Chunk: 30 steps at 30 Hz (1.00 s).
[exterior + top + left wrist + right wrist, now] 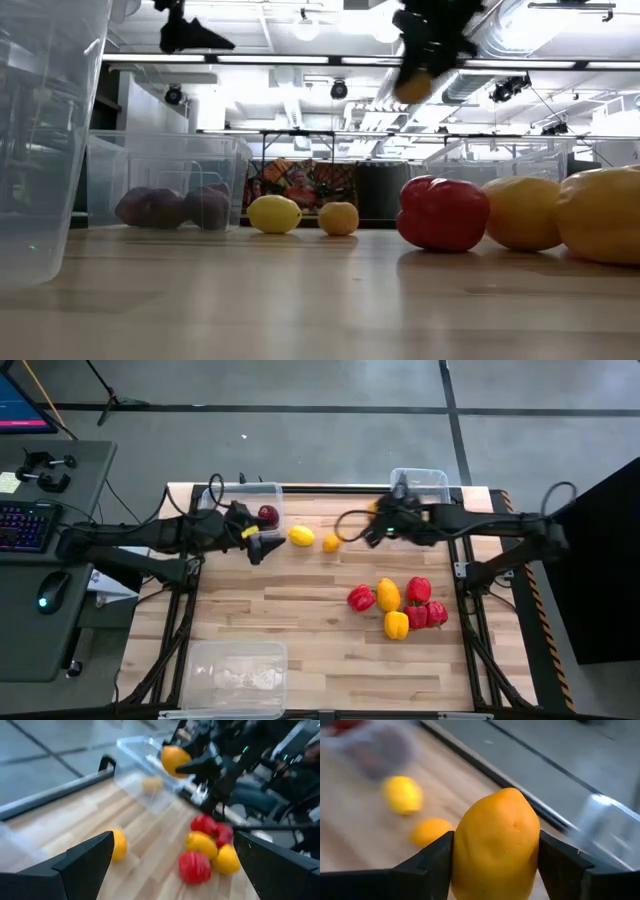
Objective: Sort produce into baskets
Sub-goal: Put the yellow lemon into the top-right transparent bin
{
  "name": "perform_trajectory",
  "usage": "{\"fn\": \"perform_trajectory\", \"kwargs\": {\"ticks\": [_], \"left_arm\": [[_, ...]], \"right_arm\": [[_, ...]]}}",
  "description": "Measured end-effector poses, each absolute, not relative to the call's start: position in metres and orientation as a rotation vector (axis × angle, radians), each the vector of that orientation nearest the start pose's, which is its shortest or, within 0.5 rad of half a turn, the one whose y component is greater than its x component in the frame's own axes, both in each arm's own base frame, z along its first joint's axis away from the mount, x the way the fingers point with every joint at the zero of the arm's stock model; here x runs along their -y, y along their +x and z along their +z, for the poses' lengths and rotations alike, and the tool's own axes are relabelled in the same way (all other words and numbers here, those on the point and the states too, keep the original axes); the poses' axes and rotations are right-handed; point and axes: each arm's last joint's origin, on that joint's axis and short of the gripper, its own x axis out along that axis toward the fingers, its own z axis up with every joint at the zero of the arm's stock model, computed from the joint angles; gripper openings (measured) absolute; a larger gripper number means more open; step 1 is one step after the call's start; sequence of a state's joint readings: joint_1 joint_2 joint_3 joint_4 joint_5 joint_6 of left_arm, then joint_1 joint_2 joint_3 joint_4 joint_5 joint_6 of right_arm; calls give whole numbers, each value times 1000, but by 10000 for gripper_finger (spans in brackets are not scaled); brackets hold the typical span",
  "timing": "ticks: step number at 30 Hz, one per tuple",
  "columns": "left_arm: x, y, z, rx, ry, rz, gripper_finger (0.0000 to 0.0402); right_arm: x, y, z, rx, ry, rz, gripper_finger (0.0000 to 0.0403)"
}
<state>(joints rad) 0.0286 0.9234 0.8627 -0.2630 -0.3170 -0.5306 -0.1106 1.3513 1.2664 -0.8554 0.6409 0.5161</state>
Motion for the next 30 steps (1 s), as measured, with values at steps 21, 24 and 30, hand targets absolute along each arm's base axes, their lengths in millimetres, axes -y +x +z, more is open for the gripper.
{"fn": "perform_trajectory", "kwargs": {"ticks": [21, 24, 30], "left_arm": [[-23, 213, 327, -201, -459, 379, 397], [-23, 213, 329, -186, -462, 375, 397], [-23, 213, 330, -177, -460, 375, 397]], "right_arm": [[65, 133, 260, -232, 809, -1434, 236], [66, 137, 262, -235, 786, -1394, 236], [69, 146, 271, -209, 690, -1304, 266]]}}
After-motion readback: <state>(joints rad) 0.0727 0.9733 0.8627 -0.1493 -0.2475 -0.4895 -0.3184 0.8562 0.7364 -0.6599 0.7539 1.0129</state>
